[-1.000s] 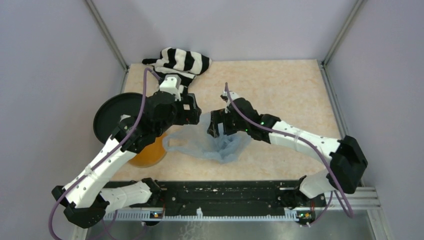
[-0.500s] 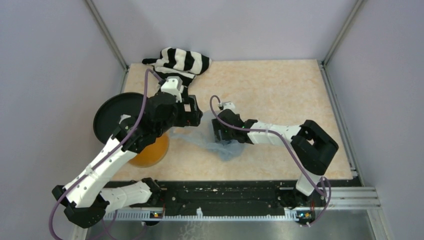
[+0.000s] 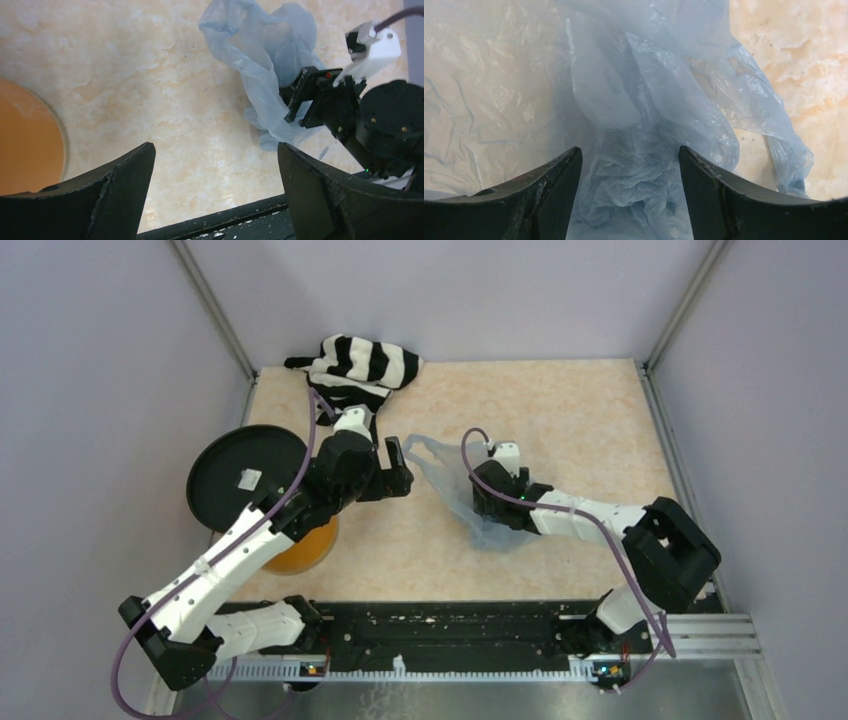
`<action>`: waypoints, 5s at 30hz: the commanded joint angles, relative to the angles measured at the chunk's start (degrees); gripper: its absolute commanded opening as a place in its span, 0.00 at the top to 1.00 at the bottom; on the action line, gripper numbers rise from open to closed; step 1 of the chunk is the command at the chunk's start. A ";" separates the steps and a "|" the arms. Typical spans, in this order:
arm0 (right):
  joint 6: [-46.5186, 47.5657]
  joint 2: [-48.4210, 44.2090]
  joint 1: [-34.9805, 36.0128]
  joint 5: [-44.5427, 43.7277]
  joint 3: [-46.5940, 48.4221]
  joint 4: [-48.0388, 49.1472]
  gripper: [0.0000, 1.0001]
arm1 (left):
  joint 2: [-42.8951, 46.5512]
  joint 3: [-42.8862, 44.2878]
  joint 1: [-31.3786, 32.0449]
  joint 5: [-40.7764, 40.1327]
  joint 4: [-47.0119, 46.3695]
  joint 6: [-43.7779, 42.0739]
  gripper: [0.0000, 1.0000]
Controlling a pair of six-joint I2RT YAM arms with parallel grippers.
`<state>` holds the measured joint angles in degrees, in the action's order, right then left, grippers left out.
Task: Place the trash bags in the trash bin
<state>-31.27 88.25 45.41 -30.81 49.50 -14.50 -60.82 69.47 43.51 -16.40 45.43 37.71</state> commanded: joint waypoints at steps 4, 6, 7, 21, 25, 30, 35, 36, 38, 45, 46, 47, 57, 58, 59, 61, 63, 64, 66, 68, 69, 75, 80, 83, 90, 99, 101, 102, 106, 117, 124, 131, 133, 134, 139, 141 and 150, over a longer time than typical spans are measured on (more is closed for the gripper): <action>0.32 -5.31 -0.52 -1.01 -4.35 3.42 0.29 | -2.04 -4.13 -8.99 10.89 -15.29 4.56 0.05; 0.42 -5.43 -0.55 -0.87 -4.41 3.30 0.29 | -3.76 -4.83 -11.40 15.49 -18.04 4.81 0.06; 0.46 -5.52 -0.52 -0.76 -4.52 3.39 0.29 | -4.52 -5.13 -12.16 16.92 -19.14 5.01 0.06; -0.45 -9.21 -1.49 -1.50 -4.76 0.38 0.28 | -14.41 -8.24 -13.67 28.30 -29.99 5.28 0.43; -0.09 -14.07 -2.17 -2.32 -3.04 -4.00 0.27 | -19.23 -5.95 -13.04 31.59 -29.18 4.92 0.74; 0.77 -19.76 -2.72 -2.67 3.00 -12.03 0.19 | -24.00 -4.69 -8.50 32.51 -34.17 6.31 0.93; 2.33 -25.20 -2.70 -1.86 8.21 -16.57 0.13 | -32.15 2.01 -2.95 33.14 -37.81 7.17 0.94; 2.44 -26.06 -2.76 -1.09 9.08 -17.21 0.12 | -33.76 3.70 -2.20 33.39 -38.39 7.16 0.93; 2.76 -27.48 -2.75 0.94 10.63 -18.12 0.11 | -37.24 7.31 -1.34 34.11 -38.44 6.36 0.86; 2.16 -30.36 -2.72 7.02 14.01 -19.96 0.09 | -34.61 14.55 -0.94 27.70 -30.84 -0.77 0.31; 2.17 -30.49 -2.70 7.65 14.47 -19.96 0.08 | -33.28 14.96 -0.92 26.39 -29.49 -1.93 0.25; 2.17 -30.58 -2.70 8.30 14.82 -19.93 0.08 | -31.62 15.06 -0.95 24.94 -28.24 -3.08 0.22; 2.78 -27.92 -2.74 16.13 16.42 -16.86 0.07 | -12.10 14.84 -0.97 3.84 -10.24 -9.16 0.02; 2.94 -27.24 -2.78 16.91 16.47 -16.27 0.07 | -10.22 14.93 -0.96 1.72 -8.36 -9.37 0.02; 3.02 -26.90 -2.73 17.88 16.43 -15.62 0.07 | -8.53 15.11 -0.97 -0.55 -6.24 -9.42 0.02; 3.05 -25.46 -2.70 19.91 16.34 -14.29 0.07 | -5.50 15.69 -0.97 -4.82 -1.26 -9.02 0.02; 3.08 -24.27 -2.62 22.49 16.40 -12.69 0.07 | -2.32 16.35 -0.97 -9.71 2.85 -7.84 0.02; 3.06 -23.67 -2.63 23.82 16.46 -12.16 0.07 | -1.16 16.51 -0.97 -11.18 4.45 -7.23 0.02; 2.96 -22.64 -2.28 25.69 16.63 -10.97 0.07 | 0.75 17.06 -0.92 -16.64 8.06 -5.87 0.02; 3.00 -21.77 -1.81 26.53 16.87 -10.10 0.07 | 0.97 18.56 -0.96 -21.84 13.31 -4.13 0.02; 3.00 -21.33 -1.55 26.85 16.97 -9.96 0.07 | 0.70 19.19 -0.96 -24.08 15.94 -3.15 0.02; 3.06 -20.66 -1.34 27.17 16.26 -8.88 0.07 | -1.86 18.60 -0.92 -31.05 24.99 0.42 0.14; 2.75 -19.61 -1.34 28.24 15.57 -7.65 0.07 | -4.60 16.99 -0.97 -34.81 25.68 0.72 0.32; 2.46 -19.02 -1.33 29.14 15.15 -6.89 0.07 | -7.24 16.79 -1.16 -38.25 26.34 0.85 0.39; 2.25 -18.73 -1.38 29.41 14.09 -6.52 0.07 | -9.32 12.83 -6.37 -36.68 19.89 -4.60 0.49; 1.92 -18.49 -1.42 29.19 11.87 -5.52 0.07 | -9.62 8.05 -12.83 -28.90 11.38 -12.74 0.67; 1.83 -18.11 -1.36 29.06 11.69 -5.20 0.07 | -9.99 8.05 -12.86 -27.37 11.07 -13.26 0.76; 1.70 -17.89 -1.34 29.04 11.56 -5.00 0.07 | -10.21 8.22 -12.85 -26.53 10.82 -13.66 0.79; 1.50 -16.73 -1.43 29.36 11.41 -4.53 0.07 | -10.93 9.73 -12.76 -22.14 9.97 -14.73 0.97; 0.35 -15.47 -3.27 32.57 10.49 -1.80 0.07 | -13.43 19.89 -8.59 -3.76 2.49 -12.29 1.00; -2.36 -15.72 -7.56 37.46 6.40 2.64 0.06 | -15.81 25.25 -7.40 5.61 -4.80 -8.06 1.00; -7.31 -16.93 -14.63 45.79 -1.60 11.09 0.03 | -18.04 27.30 -7.49 5.11 -5.67 -7.36 1.00; -9.27 -17.39 -15.17 46.43 -4.18 15.01 0.01 | -18.02 26.81 -7.99 4.52 -4.97 -7.39 1.00; -10.31 -17.64 -15.44 46.90 -5.63 17.53 0.01 | -17.64 26.58 -8.47 4.31 -4.86 -7.51 1.00; -17.17 -16.00 -15.87 50.58 -11.27 30.74 0.01 | -16.64 26.56 -12.42 5.51 -2.37 -8.47 1.00; -20.60 -13.37 -15.80 52.96 -13.29 37.80 0.01 | -16.09 25.84 -14.06 6.27 -1.80 -8.85 1.00; -27.53 -2.07 -12.32 53.52 -14.32 61.00 0.01 | -11.16 17.49 -20.43 9.21 -1.75 -9.96 1.00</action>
<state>-55.42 81.84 31.14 21.74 33.26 30.48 -74.35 91.05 25.45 -8.47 42.11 28.62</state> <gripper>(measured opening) 0.985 0.025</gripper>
